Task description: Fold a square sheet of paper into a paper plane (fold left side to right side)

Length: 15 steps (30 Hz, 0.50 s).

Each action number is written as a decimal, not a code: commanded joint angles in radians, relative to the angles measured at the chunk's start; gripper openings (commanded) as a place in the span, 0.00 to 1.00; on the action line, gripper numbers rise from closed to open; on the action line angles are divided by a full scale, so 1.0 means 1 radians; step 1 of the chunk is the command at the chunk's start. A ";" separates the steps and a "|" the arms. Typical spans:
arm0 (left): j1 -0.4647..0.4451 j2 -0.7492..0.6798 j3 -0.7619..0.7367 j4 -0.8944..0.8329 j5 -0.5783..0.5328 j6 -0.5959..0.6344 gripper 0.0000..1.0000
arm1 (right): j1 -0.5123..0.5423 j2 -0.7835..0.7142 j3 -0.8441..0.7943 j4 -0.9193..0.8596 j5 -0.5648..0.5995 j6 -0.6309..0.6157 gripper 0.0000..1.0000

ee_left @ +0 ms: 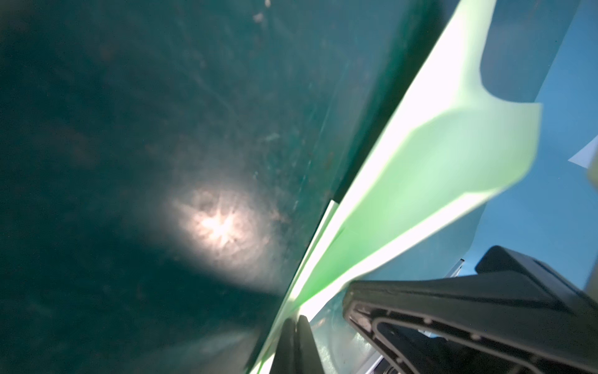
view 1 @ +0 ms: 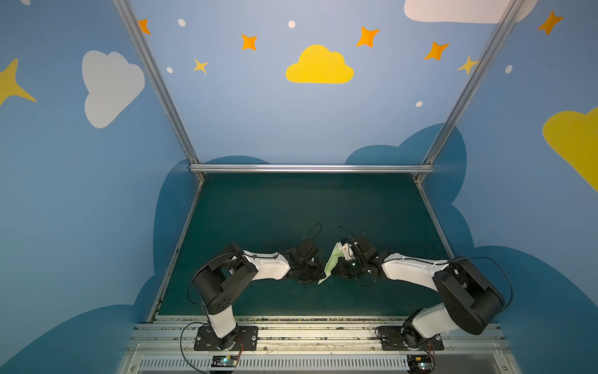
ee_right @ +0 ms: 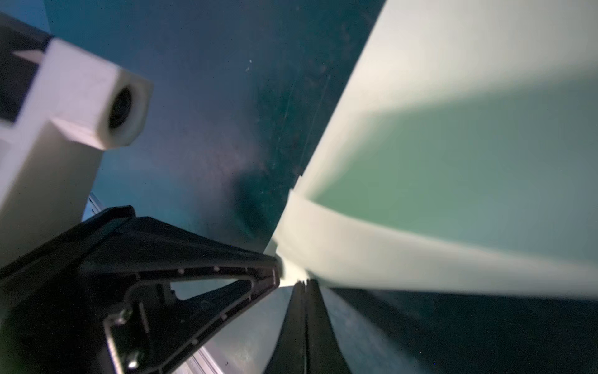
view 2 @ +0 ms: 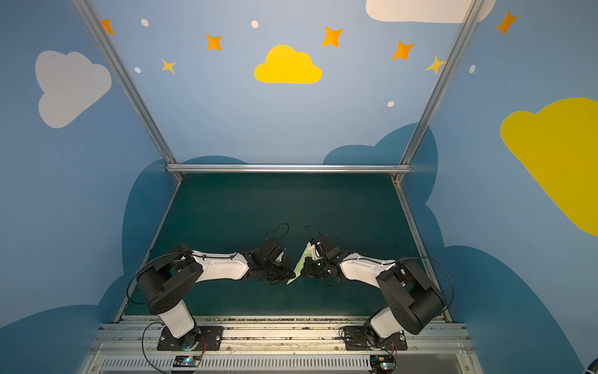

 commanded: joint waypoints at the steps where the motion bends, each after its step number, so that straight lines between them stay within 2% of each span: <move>1: 0.002 0.053 -0.013 -0.077 -0.028 0.022 0.03 | -0.003 0.019 0.037 -0.028 -0.012 -0.037 0.00; 15: 0.002 0.057 -0.016 -0.085 -0.022 0.032 0.03 | -0.039 0.082 0.031 -0.047 0.009 -0.078 0.00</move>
